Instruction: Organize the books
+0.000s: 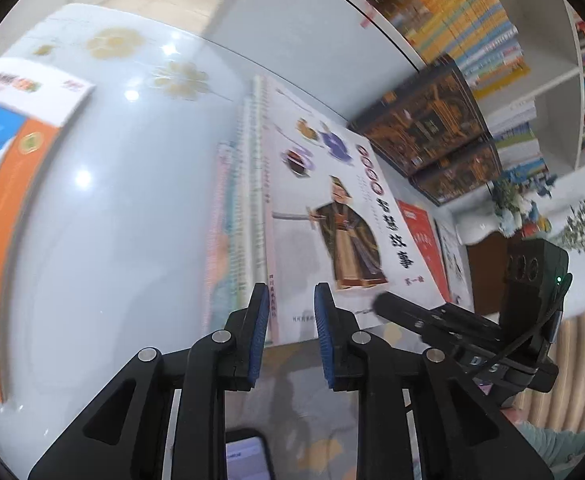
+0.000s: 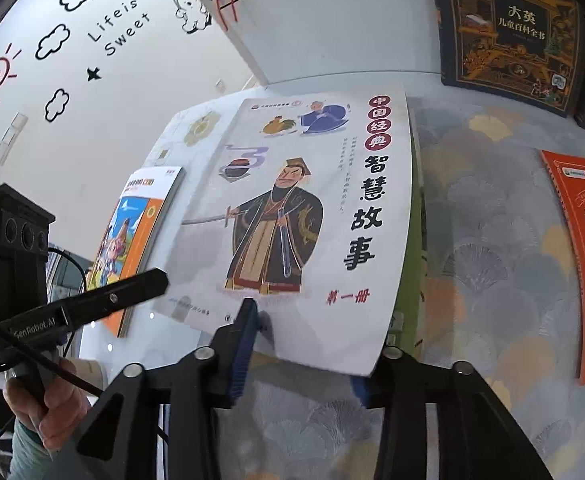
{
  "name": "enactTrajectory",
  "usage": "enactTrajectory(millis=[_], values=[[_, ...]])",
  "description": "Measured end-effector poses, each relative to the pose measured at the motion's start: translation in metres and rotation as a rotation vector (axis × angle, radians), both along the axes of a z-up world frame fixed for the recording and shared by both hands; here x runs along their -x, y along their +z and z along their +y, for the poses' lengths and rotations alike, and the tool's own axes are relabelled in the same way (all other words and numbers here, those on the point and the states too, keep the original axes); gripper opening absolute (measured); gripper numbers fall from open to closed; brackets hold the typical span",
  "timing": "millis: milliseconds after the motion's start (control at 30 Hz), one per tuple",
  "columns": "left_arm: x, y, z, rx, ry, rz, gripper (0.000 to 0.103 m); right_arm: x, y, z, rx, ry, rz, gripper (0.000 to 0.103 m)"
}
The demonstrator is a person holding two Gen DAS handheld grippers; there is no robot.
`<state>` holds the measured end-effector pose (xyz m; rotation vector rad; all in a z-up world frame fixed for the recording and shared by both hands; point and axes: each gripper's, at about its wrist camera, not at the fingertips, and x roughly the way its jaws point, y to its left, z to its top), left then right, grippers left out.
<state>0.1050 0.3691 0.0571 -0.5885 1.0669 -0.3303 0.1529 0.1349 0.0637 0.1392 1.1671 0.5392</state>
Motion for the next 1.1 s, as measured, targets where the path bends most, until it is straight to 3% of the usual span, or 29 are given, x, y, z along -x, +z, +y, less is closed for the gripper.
enactTrajectory(millis=[100,200,333,467,567,700,800,933,1000,1100], values=[[0.023,0.002,0.007,-0.045,0.045,-0.005,0.02,0.013,0.002,-0.011,0.021,0.02,-0.008,0.048],[0.052,0.016,-0.01,-0.14,0.044,-0.048,0.021,0.039,-0.003,-0.039,0.069,0.0,-0.033,0.054],[0.084,0.022,-0.071,-0.218,-0.048,-0.087,0.024,0.069,-0.018,-0.087,0.133,-0.077,-0.018,0.054],[0.098,0.005,-0.133,-0.169,-0.103,-0.058,0.024,0.095,-0.028,-0.145,0.198,-0.194,-0.017,0.054],[0.103,-0.008,-0.178,-0.211,-0.129,-0.033,0.024,0.11,-0.035,-0.185,0.251,-0.269,-0.01,0.054],[0.109,-0.014,-0.223,-0.303,-0.175,-0.065,0.024,0.127,-0.039,-0.238,0.271,-0.377,0.008,0.054],[0.109,-0.025,-0.24,-0.327,-0.158,-0.069,0.035,0.133,-0.045,-0.262,0.274,-0.433,0.014,0.054],[0.1,-0.051,-0.257,-0.372,-0.14,-0.023,0.036,0.139,-0.053,-0.278,0.282,-0.48,0.018,0.054],[0.104,-0.051,-0.263,-0.399,-0.116,-0.055,0.037,0.142,-0.053,-0.282,0.276,-0.495,0.009,0.054],[0.105,-0.052,-0.265,-0.395,-0.087,-0.071,0.056,0.143,-0.057,-0.281,0.282,-0.494,-0.002,0.054]])
